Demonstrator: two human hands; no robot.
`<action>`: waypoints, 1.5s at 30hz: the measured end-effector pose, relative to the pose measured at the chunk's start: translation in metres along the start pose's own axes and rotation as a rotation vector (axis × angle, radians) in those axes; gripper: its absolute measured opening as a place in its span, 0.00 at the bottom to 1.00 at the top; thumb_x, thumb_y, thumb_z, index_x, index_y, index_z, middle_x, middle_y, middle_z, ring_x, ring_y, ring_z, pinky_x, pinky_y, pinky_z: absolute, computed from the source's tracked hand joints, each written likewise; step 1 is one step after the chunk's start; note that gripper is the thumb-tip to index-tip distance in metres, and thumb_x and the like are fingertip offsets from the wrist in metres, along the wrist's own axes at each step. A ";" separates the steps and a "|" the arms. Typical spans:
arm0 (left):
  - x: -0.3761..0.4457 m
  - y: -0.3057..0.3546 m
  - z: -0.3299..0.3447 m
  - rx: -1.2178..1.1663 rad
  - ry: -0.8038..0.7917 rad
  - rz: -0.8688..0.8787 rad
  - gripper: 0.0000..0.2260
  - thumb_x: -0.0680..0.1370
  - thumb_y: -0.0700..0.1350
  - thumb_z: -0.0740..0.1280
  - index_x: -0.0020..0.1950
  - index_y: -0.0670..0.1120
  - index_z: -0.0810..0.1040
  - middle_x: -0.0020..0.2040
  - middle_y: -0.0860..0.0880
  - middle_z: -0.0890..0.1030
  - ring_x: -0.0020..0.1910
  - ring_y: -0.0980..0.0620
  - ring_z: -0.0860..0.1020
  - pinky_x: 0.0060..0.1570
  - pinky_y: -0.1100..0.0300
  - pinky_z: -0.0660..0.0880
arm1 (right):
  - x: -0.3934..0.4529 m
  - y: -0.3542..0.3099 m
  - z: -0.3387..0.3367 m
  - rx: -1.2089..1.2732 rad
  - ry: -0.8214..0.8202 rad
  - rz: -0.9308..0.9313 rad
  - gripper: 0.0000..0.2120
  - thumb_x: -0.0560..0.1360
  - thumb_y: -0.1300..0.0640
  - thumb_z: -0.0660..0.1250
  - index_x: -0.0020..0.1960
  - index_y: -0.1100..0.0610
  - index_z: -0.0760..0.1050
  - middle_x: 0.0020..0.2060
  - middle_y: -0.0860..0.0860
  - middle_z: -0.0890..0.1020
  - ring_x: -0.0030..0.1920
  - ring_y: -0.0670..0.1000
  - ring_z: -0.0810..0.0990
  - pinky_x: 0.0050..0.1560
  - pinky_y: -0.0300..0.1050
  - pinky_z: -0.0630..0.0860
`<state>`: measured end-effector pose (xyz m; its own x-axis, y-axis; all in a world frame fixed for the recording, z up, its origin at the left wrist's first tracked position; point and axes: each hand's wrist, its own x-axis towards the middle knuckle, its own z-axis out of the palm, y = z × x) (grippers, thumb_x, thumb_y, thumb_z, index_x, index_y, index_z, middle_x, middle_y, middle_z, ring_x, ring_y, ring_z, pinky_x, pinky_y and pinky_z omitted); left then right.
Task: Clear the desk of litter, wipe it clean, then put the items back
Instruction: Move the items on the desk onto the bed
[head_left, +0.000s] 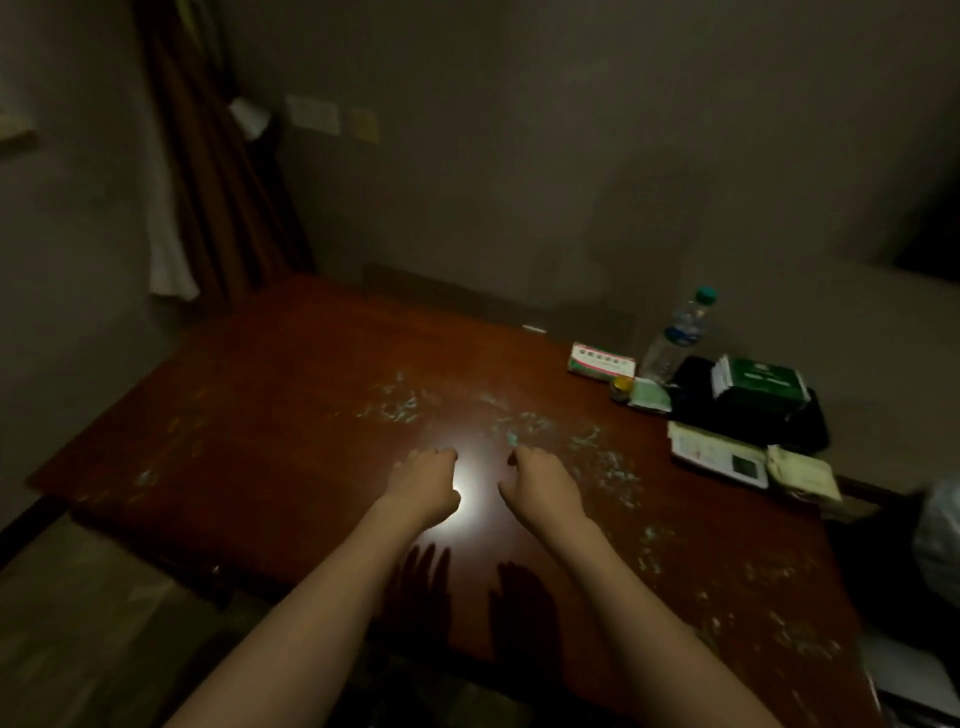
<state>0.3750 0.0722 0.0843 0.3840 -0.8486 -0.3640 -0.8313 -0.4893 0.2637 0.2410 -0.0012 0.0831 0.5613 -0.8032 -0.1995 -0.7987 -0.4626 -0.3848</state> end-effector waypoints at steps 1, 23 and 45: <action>0.010 0.001 -0.003 0.002 -0.007 0.035 0.23 0.77 0.43 0.62 0.71 0.46 0.65 0.66 0.45 0.71 0.65 0.44 0.68 0.62 0.51 0.65 | 0.005 0.002 -0.003 -0.002 0.010 0.038 0.17 0.77 0.56 0.63 0.64 0.59 0.71 0.60 0.55 0.76 0.60 0.56 0.73 0.53 0.47 0.73; 0.153 0.115 -0.015 0.279 -0.186 0.446 0.22 0.77 0.47 0.64 0.70 0.46 0.66 0.67 0.44 0.71 0.66 0.43 0.68 0.62 0.51 0.68 | 0.075 0.100 -0.071 0.084 0.188 0.395 0.15 0.77 0.53 0.63 0.61 0.59 0.71 0.58 0.56 0.76 0.59 0.56 0.73 0.54 0.49 0.72; 0.397 0.210 0.012 0.332 -0.211 0.387 0.43 0.72 0.57 0.70 0.78 0.51 0.48 0.77 0.42 0.52 0.75 0.40 0.52 0.71 0.41 0.56 | 0.247 0.227 -0.042 0.157 0.051 0.374 0.24 0.78 0.52 0.64 0.69 0.59 0.63 0.64 0.58 0.69 0.63 0.58 0.69 0.59 0.51 0.71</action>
<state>0.3475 -0.3652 -0.0158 -0.0354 -0.8786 -0.4763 -0.9910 -0.0307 0.1304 0.1890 -0.3200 -0.0154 0.2234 -0.9247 -0.3083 -0.9008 -0.0751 -0.4276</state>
